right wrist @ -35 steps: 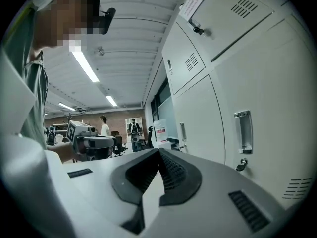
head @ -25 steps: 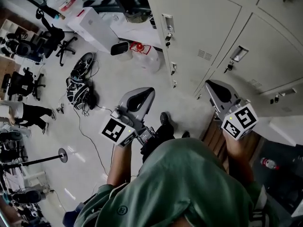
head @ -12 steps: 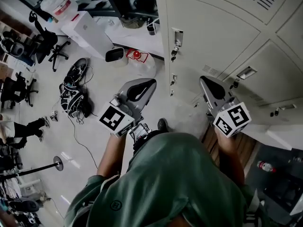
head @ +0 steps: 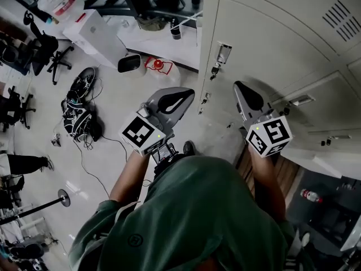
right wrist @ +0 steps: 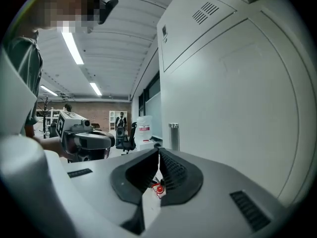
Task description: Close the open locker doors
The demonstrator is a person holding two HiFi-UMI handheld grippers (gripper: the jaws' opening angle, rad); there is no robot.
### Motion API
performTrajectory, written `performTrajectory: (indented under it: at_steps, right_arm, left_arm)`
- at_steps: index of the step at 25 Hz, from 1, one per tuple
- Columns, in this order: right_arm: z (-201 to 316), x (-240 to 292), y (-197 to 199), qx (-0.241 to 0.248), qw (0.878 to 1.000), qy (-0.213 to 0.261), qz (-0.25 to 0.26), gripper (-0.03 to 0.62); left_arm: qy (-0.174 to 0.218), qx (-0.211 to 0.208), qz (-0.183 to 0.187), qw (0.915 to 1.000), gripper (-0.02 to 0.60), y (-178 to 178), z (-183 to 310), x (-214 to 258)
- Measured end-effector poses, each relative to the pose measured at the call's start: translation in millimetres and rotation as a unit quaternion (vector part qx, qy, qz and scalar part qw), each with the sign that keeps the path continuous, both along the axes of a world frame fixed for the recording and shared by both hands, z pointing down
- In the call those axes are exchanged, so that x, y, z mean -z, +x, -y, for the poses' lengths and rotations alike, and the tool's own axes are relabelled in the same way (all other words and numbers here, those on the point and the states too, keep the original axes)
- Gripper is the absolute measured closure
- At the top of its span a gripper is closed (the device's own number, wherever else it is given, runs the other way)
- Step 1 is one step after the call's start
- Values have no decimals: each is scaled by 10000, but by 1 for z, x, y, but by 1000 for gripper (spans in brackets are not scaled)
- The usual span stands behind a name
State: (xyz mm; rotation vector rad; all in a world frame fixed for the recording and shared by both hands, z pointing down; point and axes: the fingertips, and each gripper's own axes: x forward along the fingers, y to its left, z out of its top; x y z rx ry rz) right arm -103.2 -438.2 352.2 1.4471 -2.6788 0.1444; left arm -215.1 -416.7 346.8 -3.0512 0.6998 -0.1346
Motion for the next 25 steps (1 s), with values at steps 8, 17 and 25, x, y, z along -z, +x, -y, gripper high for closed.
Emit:
performTrajectory:
  at_steps: [8, 17, 25]
  right_arm:
    - [42, 0, -24, -234, 9994, -26, -257, 595]
    - [73, -4, -32, -671, 9962, -3, -548, 595]
    - [86, -3, -39, -904, 9945, -12, -532, 520]
  left_arm:
    - [-125, -242, -78, 9996, 578, -8, 26, -8]
    - [-195, -429, -8, 9989, 578, -11, 52, -17]
    - [-248, -554, 13, 9982, 578, -13, 63, -21]
